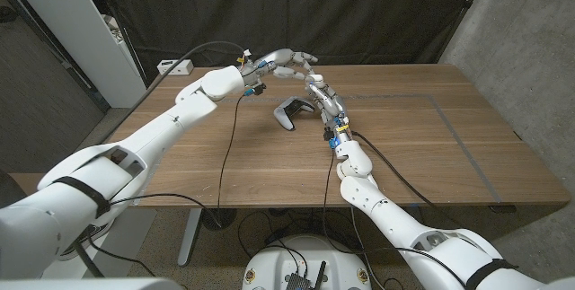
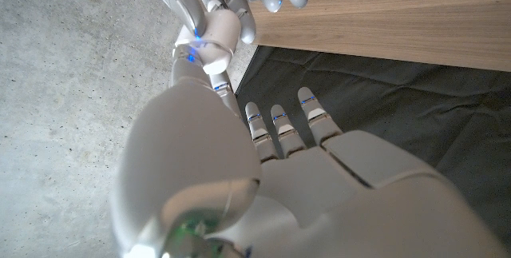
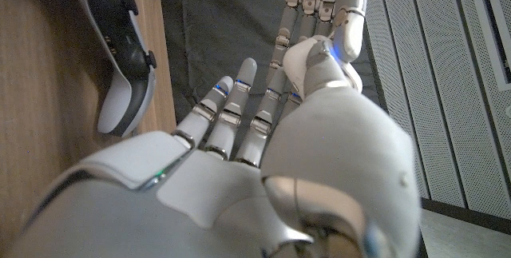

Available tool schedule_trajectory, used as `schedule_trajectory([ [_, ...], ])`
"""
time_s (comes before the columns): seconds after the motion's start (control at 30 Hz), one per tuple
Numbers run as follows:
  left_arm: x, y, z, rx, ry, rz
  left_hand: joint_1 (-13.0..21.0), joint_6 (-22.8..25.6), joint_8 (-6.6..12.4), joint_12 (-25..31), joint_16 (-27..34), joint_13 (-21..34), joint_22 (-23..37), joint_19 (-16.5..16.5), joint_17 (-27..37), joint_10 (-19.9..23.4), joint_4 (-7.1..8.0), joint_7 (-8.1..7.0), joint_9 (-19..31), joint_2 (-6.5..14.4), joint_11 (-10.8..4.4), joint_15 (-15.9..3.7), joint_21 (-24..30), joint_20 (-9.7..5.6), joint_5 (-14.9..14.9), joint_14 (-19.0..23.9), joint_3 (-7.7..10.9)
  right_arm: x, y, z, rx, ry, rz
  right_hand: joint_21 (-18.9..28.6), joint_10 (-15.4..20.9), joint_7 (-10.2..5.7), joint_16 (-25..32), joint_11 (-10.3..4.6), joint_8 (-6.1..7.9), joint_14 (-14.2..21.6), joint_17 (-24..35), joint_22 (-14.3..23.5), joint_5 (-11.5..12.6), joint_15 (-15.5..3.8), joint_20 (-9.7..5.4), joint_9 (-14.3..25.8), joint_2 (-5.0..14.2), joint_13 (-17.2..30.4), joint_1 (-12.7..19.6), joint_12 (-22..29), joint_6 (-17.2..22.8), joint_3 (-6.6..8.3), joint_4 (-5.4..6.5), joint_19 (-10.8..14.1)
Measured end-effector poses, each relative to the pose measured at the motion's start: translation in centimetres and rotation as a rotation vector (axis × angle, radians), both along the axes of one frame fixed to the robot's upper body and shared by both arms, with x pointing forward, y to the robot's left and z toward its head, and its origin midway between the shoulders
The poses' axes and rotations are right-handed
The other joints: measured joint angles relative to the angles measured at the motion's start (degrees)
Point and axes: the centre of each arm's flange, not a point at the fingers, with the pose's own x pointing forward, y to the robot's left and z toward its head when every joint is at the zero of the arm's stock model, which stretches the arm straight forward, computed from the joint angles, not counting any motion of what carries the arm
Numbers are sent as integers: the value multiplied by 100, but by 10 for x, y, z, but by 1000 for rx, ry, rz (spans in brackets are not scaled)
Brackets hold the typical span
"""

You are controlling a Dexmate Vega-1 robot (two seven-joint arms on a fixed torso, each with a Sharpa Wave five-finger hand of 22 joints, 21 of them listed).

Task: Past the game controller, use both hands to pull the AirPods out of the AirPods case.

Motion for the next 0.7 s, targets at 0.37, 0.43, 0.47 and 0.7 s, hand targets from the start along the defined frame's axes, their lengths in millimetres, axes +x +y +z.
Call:
schedule_trajectory([
  [0.37,2,2,-1,17,16,7,-91,0,0,-34,-23,0,0,0,23,9,1,0,-1,75,51,0,0,0,-90,0,-1,0,-5,3,-27,-9,-2,0,37,57,0,25,0,16,37,0,-16,-16,0,-1,0,64,90,0,38,22,-22,0],
  [0.43,2,2,-1,18,21,6,-114,0,0,-34,-23,-1,0,0,26,0,1,0,-2,85,60,0,0,0,-115,0,-1,-1,-6,4,-30,-12,-3,0,47,57,0,15,0,28,37,0,-17,-4,0,-1,1,75,91,42,38,22,-22,0],
  [0.47,2,2,-1,18,23,6,-151,0,0,-34,-23,0,0,-3,26,0,1,0,-2,122,60,0,0,4,-128,0,-1,-1,-6,4,-30,-12,-3,0,47,57,0,15,0,28,47,0,-44,-4,0,-1,12,75,117,43,38,22,-22,0],
  [0.7,3,6,1,28,32,12,-413,0,0,-33,-23,-1,0,-52,53,9,1,0,-5,232,112,0,0,52,-177,0,-1,1,-7,4,-62,-4,6,0,47,88,0,15,0,28,63,-1,-62,-4,1,-1,9,102,159,43,8,22,-22,0],
])
